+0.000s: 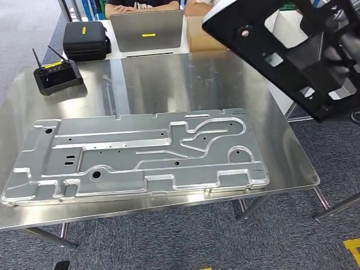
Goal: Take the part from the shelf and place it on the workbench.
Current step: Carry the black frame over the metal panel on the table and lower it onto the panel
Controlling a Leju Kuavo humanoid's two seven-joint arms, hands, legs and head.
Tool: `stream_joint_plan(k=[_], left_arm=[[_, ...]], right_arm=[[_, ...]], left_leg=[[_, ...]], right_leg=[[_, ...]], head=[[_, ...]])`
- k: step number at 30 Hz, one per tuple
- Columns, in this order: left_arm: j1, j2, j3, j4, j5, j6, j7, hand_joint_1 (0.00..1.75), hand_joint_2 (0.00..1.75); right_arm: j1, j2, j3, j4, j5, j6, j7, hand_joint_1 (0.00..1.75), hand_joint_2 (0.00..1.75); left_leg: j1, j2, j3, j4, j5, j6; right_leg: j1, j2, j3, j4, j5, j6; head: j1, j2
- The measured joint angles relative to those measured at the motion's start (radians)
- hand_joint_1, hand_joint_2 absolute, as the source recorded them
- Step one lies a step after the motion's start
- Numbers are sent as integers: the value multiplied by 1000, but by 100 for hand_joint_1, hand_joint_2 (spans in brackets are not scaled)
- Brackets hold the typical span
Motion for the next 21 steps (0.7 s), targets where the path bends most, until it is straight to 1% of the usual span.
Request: stream_joint_plan(k=[3,5,7,9,13,21], left_arm=[[-7,-2,-10,0,-7,-6,6,0,175],[-12,-4,-16,0,-10,-8,10,0,175],[-16,-7,-22,0,-11,-10,14,0,175],[-20,-11,-29,0,-11,-10,16,0,175],[-26,-17,-38,0,-9,-12,18,0,175],[-25,-19,-40,0,-1,-13,18,0,175]], right_arm=[[-122,12,71,124,50,3,24,175,175],[-185,31,120,206,81,-5,25,175,175],[-232,57,165,284,110,-20,16,175,175],[-263,96,203,356,138,-39,-3,175,175],[-278,187,265,461,165,-64,-49,175,175],[-255,338,339,545,169,-69,-83,175,175]], left_leg=[[0,0,0,0,0,0],[1,0,0,0,0,0],[1,0,0,0,0,0],[1,0,0,0,0,0],[2,0,1,0,0,0],[3,0,1,-1,0,0]], right_leg=[[1,0,0,0,0,0],[1,0,0,1,0,0],[1,0,0,1,0,0],[1,1,0,2,0,0],[1,1,-1,3,0,0],[1,1,-1,3,0,0]], head=[[0,0],[0,0],[0,0],[0,0],[0,0],[0,0]])
